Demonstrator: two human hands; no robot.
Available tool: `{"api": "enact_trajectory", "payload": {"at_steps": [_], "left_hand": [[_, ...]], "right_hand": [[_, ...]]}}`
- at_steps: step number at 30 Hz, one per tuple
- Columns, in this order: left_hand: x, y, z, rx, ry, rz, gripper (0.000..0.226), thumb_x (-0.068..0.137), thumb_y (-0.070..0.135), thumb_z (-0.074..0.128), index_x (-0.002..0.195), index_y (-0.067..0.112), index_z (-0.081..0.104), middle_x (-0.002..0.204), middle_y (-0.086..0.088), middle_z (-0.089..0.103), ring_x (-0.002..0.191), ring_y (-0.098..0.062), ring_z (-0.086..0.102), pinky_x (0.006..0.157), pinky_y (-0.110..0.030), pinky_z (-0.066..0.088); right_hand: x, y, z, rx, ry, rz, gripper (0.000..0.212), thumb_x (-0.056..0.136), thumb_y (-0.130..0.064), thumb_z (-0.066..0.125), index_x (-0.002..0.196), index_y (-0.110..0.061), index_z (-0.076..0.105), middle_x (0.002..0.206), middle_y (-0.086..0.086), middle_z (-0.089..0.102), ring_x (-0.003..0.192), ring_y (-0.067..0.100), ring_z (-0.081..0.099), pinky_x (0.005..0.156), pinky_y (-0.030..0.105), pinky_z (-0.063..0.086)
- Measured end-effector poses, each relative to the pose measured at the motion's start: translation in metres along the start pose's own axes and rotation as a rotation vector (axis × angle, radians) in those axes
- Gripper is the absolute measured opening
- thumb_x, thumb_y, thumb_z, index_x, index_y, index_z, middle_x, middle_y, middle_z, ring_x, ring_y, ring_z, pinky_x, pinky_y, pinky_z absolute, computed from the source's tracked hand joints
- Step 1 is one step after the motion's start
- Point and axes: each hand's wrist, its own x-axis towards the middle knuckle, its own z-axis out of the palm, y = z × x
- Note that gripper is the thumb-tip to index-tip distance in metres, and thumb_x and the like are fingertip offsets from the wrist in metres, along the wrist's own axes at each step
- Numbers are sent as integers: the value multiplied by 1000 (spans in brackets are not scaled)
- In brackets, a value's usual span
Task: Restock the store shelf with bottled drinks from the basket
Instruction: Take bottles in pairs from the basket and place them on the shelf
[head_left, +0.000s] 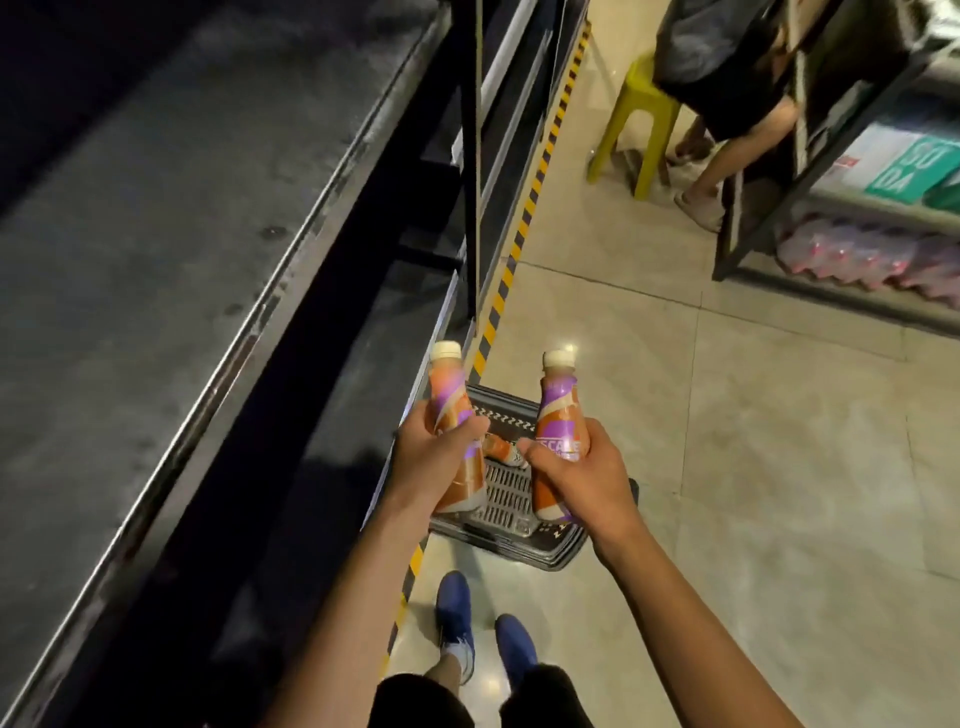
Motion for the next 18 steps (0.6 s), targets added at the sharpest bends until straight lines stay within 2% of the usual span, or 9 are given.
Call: {"api": "enact_trajectory", "payload": {"at_steps": [2, 4, 6, 8, 11, 13, 15, 18], "left_hand": [[-32, 6, -15, -27, 53, 18, 41, 69, 47, 77, 99, 29, 57, 97, -9, 71, 88, -28, 72, 84, -52, 58], [-63, 7, -29, -75, 122, 28, 48, 62, 54, 77, 99, 29, 59, 95, -8, 73, 87, -28, 73, 83, -52, 58], [-98, 11, -43, -125, 207, 70, 38, 72, 48, 78, 99, 26, 60, 92, -6, 74, 84, -25, 74, 80, -46, 59], [-133, 12, -56, -202, 275, 108, 31, 78, 39, 78, 97, 22, 61, 90, -9, 74, 82, -27, 74, 81, -48, 59], [-187, 17, -75, -311, 392, 196, 41, 70, 41, 79, 95, 15, 58, 94, -22, 68, 86, -39, 71, 82, -60, 56], [-224, 18, -89, -344, 464, 237, 46, 67, 43, 78, 96, 14, 57, 96, -25, 66, 89, -45, 68, 82, -62, 54], [-265, 16, -101, -378, 559, 277, 45, 69, 41, 77, 97, 12, 57, 95, -25, 65, 90, -44, 66, 82, -59, 56], [-327, 6, -121, -404, 717, 330, 43, 74, 38, 77, 100, 10, 57, 94, -22, 67, 89, -40, 68, 80, -53, 56]], "right_hand": [[-21, -13, 3, 11, -56, -36, 53, 71, -44, 82, 112, -21, 56, 98, 2, 69, 83, 16, 70, 69, 28, 57], [-39, -26, 9, 18, -117, -92, 43, 75, -44, 80, 106, -21, 60, 96, 5, 71, 85, 21, 71, 73, 34, 60], [-55, -42, 18, 37, -202, -162, 35, 79, -41, 78, 103, -22, 61, 95, 6, 71, 82, 18, 71, 69, 30, 60], [-75, -61, 29, 26, -302, -241, 30, 81, -36, 78, 103, -22, 62, 93, 5, 71, 74, 10, 69, 62, 22, 56], [-111, -86, 48, 10, -445, -354, 32, 77, -35, 81, 97, -18, 63, 86, 9, 69, 72, 16, 66, 67, 35, 56], [-139, -98, 61, 1, -561, -406, 34, 72, -40, 80, 92, -20, 63, 82, 8, 68, 73, 21, 67, 70, 42, 56], [-170, -111, 75, -7, -697, -444, 32, 72, -39, 80, 92, -21, 63, 81, 7, 68, 73, 23, 67, 69, 43, 57], [-225, -127, 100, -42, -882, -531, 27, 76, -30, 81, 92, -17, 64, 79, 5, 69, 69, 17, 66, 65, 37, 55]]}}
